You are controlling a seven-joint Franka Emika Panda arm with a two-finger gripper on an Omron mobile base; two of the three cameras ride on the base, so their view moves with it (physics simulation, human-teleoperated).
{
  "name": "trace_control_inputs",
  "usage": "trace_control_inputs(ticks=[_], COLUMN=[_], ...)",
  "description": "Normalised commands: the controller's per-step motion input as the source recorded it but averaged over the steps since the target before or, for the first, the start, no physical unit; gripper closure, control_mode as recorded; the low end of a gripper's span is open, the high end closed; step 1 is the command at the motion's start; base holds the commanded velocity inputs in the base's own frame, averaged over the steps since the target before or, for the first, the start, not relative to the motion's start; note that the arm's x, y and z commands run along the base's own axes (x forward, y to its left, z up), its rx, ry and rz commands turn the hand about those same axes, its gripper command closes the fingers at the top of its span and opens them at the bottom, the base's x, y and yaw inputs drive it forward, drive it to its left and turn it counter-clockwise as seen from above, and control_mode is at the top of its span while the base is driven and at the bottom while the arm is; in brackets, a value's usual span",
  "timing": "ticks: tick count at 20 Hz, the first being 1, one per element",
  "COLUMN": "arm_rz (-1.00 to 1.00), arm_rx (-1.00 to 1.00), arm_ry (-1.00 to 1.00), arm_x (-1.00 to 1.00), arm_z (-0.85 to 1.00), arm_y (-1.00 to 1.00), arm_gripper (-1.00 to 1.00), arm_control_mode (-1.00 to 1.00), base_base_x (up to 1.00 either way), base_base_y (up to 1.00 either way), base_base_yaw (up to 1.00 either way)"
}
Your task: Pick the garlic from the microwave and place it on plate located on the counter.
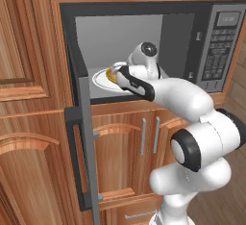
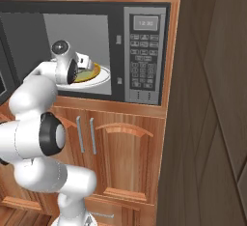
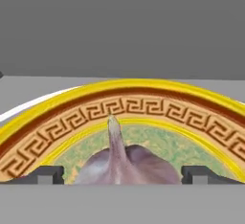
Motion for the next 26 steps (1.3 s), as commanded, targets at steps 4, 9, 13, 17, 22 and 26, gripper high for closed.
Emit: trace_control_inputs(ticks=[4, 9, 13, 17, 22, 26], arm_rz=[0.00, 0.00, 0.04, 0.00, 0.00, -0.02], arm_rx=[0.00, 0.00, 0.00, 0.00, 0.00, -0.02], arm_ry=[0.00, 0.00, 0.00, 0.05, 0.05, 0.09], arm_x=[0.07, -0.63, -1.00, -1.00, -1.00, -1.00], arm_z=[-0.01, 0.00, 0.14, 0.45, 0.39, 0.43], arm_y=[0.02, -0.38, -0.52, -0.25, -0.18, 0.00], arm_gripper=[1.00, 1.00, 1.00, 1.00, 1.00, 1.00], arm_control_mode=[-1.00, -1.00, -1.00, -1.00, -1.00, -1.00], base_base_x=[0.00, 0.00, 0.00, 0.00, 0.00, 0.00], base_base_y=[0.00, 0.00, 0.00, 0.00, 0.00, 0.00], base_base_yaw=[0.00, 0.00, 0.00, 0.00, 0.00, 0.00])
